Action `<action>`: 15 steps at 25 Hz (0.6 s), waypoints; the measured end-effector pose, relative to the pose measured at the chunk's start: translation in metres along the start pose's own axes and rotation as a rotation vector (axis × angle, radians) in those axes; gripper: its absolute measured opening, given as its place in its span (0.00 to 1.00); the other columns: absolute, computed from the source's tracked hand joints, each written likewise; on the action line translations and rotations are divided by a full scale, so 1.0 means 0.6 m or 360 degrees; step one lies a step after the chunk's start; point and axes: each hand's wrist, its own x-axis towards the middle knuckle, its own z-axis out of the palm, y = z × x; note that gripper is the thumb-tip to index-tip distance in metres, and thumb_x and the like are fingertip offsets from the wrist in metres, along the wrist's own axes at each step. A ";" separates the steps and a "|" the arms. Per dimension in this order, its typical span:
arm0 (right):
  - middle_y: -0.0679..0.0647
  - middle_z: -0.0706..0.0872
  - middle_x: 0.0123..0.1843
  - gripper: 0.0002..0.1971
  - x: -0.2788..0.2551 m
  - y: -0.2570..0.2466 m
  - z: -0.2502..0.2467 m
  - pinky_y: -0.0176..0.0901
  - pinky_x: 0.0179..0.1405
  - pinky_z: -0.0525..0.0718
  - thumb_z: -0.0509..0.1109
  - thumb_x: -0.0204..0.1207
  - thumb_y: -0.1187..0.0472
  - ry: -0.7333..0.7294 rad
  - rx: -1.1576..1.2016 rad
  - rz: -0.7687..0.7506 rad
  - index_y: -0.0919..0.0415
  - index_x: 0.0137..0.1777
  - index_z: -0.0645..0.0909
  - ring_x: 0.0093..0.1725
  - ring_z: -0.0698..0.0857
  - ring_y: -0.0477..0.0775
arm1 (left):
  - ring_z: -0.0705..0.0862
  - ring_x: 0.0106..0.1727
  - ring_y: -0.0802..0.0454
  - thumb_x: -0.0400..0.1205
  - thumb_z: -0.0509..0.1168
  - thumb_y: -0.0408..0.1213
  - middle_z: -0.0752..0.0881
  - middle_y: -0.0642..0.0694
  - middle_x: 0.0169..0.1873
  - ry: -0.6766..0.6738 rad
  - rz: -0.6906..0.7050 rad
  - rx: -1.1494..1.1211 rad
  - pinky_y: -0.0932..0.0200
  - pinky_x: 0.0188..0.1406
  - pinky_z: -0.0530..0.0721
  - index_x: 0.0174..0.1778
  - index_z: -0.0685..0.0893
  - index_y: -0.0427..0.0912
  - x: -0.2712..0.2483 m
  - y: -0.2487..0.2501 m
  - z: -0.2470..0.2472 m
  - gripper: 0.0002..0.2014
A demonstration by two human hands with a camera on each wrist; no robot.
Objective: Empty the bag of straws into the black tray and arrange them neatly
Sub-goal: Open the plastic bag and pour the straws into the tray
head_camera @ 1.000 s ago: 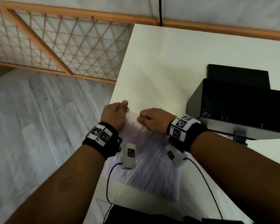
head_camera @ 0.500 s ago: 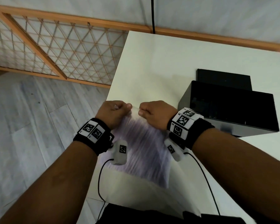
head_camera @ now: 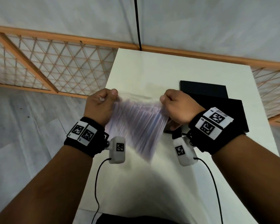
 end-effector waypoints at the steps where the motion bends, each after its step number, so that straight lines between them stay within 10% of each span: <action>1: 0.61 0.83 0.43 0.17 -0.002 -0.003 -0.001 0.68 0.47 0.87 0.54 0.86 0.50 0.0018 0.0093 0.0010 0.63 0.49 0.76 0.43 0.86 0.66 | 0.76 0.25 0.69 0.89 0.64 0.36 0.81 0.62 0.19 0.0047 -0.0005 -0.0006 0.73 0.31 0.73 0.34 0.85 0.42 -0.004 0.003 0.008 0.15; 5: 0.61 0.77 0.45 0.16 -0.005 -0.011 0.007 0.66 0.34 0.91 0.56 0.86 0.46 0.0024 0.0833 0.0233 0.56 0.44 0.73 0.42 0.85 0.68 | 0.81 0.40 0.54 0.88 0.61 0.45 0.85 0.54 0.36 0.0229 -0.0245 -0.0210 0.55 0.47 0.78 0.39 0.85 0.49 -0.017 0.002 0.026 0.14; 9: 0.65 0.78 0.48 0.15 0.007 -0.009 0.020 0.59 0.34 0.90 0.59 0.84 0.47 0.0062 0.1045 0.0189 0.50 0.36 0.75 0.47 0.84 0.66 | 0.77 0.71 0.43 0.87 0.58 0.59 0.79 0.50 0.68 0.0305 -0.0890 -0.0526 0.41 0.75 0.73 0.72 0.79 0.52 -0.030 0.021 0.025 0.22; 15: 0.54 0.86 0.61 0.17 0.014 -0.023 0.026 0.55 0.44 0.88 0.63 0.84 0.53 -0.0036 0.1070 -0.0061 0.50 0.32 0.77 0.60 0.85 0.66 | 0.88 0.47 0.31 0.84 0.57 0.66 0.89 0.31 0.46 -0.0010 -0.1423 -0.1203 0.37 0.40 0.87 0.51 0.83 0.36 -0.021 0.012 0.019 0.32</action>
